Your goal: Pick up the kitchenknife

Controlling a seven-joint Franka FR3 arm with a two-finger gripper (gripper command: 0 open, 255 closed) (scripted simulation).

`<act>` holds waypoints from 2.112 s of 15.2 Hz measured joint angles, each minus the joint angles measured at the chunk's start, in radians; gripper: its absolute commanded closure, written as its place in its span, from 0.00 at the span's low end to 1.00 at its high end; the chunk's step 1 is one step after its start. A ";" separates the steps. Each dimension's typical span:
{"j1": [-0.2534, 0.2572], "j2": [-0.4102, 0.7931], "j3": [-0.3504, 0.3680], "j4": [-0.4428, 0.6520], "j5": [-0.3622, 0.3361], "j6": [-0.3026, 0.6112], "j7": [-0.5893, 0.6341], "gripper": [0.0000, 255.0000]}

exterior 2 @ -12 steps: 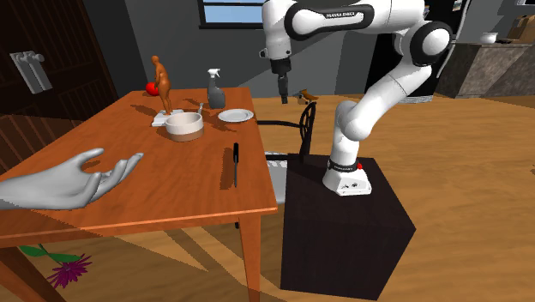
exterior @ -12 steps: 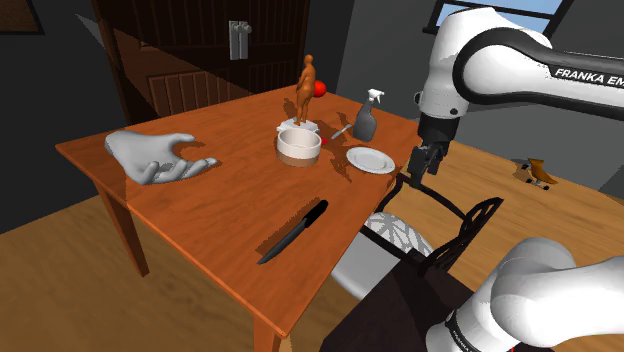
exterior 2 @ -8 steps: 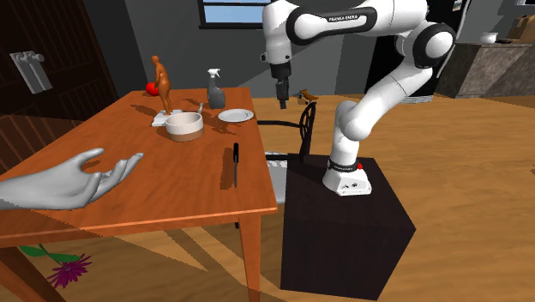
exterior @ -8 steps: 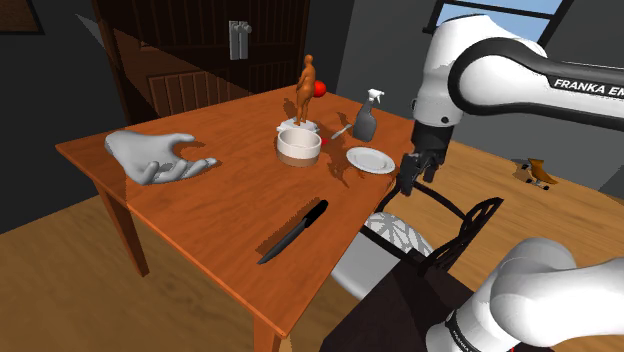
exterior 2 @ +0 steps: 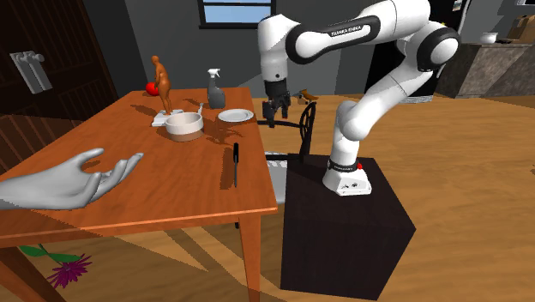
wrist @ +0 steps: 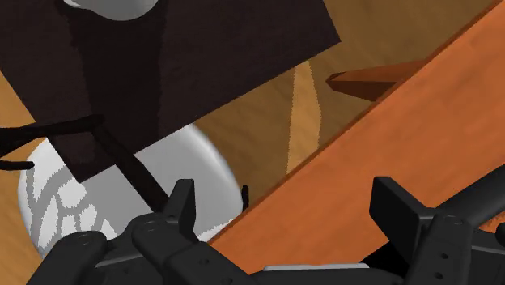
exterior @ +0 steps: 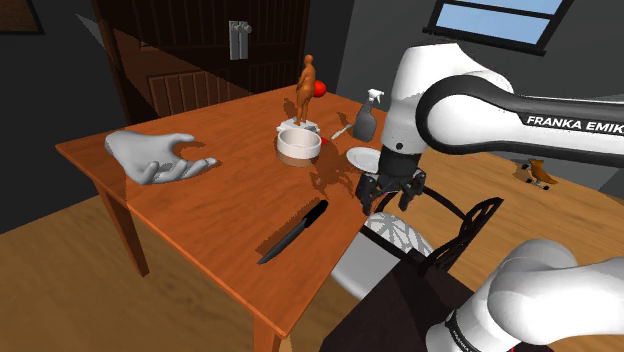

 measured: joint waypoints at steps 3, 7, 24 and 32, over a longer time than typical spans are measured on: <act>-0.025 0.049 0.099 0.005 0.061 0.080 0.190 0.00; -0.088 0.167 0.226 0.047 0.100 0.205 0.432 0.00; -0.319 0.580 0.562 0.177 -0.073 0.551 1.117 0.00; -0.321 0.587 0.564 0.170 -0.077 0.563 1.120 1.00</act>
